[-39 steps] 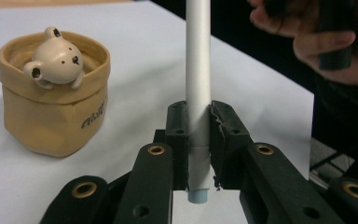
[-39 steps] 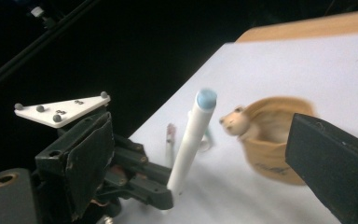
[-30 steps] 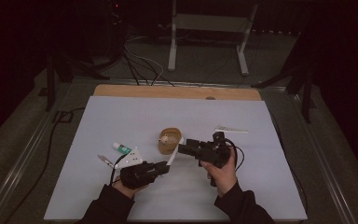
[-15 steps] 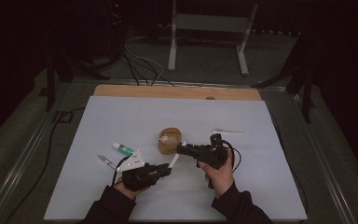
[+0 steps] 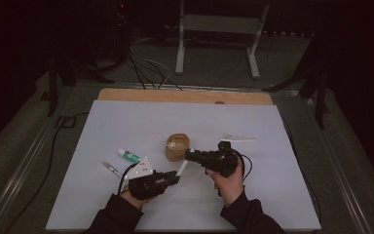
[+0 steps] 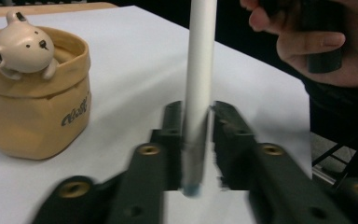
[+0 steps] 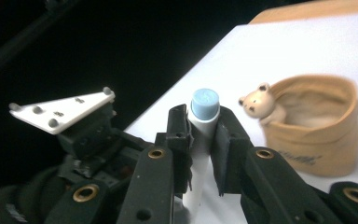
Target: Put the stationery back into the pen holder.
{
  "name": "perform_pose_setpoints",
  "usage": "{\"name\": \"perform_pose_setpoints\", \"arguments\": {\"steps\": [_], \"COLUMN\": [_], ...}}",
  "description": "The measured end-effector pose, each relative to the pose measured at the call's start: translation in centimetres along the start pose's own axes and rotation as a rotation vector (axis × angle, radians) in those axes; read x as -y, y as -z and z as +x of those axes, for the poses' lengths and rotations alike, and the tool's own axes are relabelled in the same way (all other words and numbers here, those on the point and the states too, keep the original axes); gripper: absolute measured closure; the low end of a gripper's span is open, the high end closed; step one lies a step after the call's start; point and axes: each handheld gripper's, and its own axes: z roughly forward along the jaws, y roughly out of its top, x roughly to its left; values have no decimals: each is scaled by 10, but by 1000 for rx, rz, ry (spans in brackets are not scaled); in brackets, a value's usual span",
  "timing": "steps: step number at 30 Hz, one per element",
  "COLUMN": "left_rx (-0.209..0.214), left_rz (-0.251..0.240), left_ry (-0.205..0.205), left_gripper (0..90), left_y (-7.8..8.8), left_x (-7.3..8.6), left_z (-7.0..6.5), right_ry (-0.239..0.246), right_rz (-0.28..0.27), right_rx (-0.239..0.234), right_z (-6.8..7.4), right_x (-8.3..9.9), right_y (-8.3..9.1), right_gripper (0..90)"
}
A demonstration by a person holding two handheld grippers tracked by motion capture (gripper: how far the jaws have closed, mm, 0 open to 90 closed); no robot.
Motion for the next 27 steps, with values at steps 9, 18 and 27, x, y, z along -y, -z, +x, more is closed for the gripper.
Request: {"name": "perform_pose_setpoints", "arguments": {"steps": [9,18,27], "left_rx": [-80,-120,-66], "left_rz": [15,44,103], "left_ry": [-7,-12,-36], "left_gripper": [518,313,126], "left_y": [7,9,8], "left_x": [-1,-2,0], "left_z": [0,-1,-6], "right_ry": [106,186,259], "right_rz": [-22,-52,-78], "right_rx": [54,102,161], "right_z": [7,9,8], "right_x": [-13,-34,-57], "right_y": [7,19,24], "right_gripper": [787,787,786]}}
